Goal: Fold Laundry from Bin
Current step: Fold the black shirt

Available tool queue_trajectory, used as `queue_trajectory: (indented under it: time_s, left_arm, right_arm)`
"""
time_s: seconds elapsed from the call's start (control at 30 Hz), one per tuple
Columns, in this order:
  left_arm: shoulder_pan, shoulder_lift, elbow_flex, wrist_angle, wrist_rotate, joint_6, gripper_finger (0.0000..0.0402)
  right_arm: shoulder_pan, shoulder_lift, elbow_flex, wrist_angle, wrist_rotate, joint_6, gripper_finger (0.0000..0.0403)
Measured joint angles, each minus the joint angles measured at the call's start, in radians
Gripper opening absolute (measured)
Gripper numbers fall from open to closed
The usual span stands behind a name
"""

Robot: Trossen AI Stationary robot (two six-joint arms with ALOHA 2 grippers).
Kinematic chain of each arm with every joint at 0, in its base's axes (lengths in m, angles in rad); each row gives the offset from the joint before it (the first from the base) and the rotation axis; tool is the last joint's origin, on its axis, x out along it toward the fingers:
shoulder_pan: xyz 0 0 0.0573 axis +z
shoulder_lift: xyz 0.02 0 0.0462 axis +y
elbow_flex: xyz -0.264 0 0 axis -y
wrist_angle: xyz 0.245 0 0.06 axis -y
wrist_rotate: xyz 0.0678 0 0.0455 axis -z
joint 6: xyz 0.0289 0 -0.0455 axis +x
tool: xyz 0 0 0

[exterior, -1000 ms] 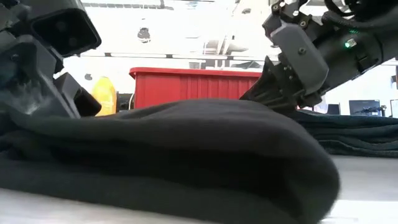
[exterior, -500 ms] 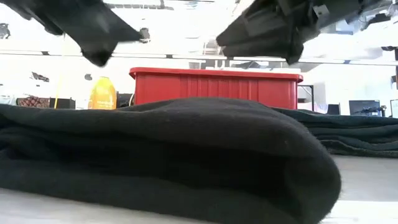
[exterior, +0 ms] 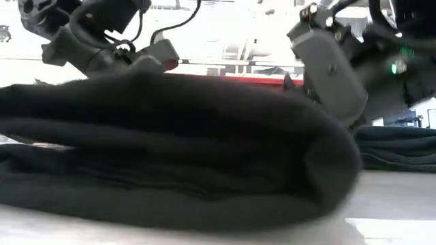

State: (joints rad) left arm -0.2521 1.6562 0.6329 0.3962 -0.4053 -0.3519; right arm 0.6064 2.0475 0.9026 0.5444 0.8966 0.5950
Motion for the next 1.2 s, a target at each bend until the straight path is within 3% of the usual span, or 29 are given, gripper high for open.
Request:
queue_trajectory:
  time_s: [0.17,0.37,0.57,0.67,0.8,1.07,1.13,1.2]
  left_arm:
    - [0.029,0.000,-0.001,-0.048,-0.010,-0.008,0.0000]
    - [0.034,-0.104,0.001,-0.038,-0.024,0.022,0.0000]
    - [-0.109,-0.199,0.001,0.038,0.124,0.037,0.0000]
    - [-0.241,-0.181,0.001,0.072,0.176,0.034,0.0000]
    - [-0.396,-0.149,-0.001,0.098,0.127,-0.016,0.0000]
    - [-0.492,-0.095,0.000,0.089,-0.042,-0.177,0.0000]
    - [-0.492,-0.074,0.000,0.090,-0.039,-0.183,0.0000]
    - [-0.493,-0.049,0.000,0.089,-0.016,-0.183,0.0000]
  right_arm:
    - [0.000,0.004,0.000,0.015,0.003,-0.023,0.0163]
    - [0.005,-0.150,-0.002,0.017,-0.008,-0.180,0.0163]
    - [0.041,-0.260,-0.001,0.012,-0.008,-0.257,0.0163]
    - [0.059,-0.251,-0.001,0.012,-0.008,-0.087,0.0163]
    - [0.095,-0.240,-0.001,-0.011,-0.009,0.279,0.0163]
    - [0.175,-0.239,-0.001,-0.261,-0.011,0.813,0.0163]
    - [0.193,-0.239,-0.002,-0.275,-0.009,0.861,0.0163]
    - [0.209,-0.239,-0.002,-0.240,-0.009,0.764,0.0163]
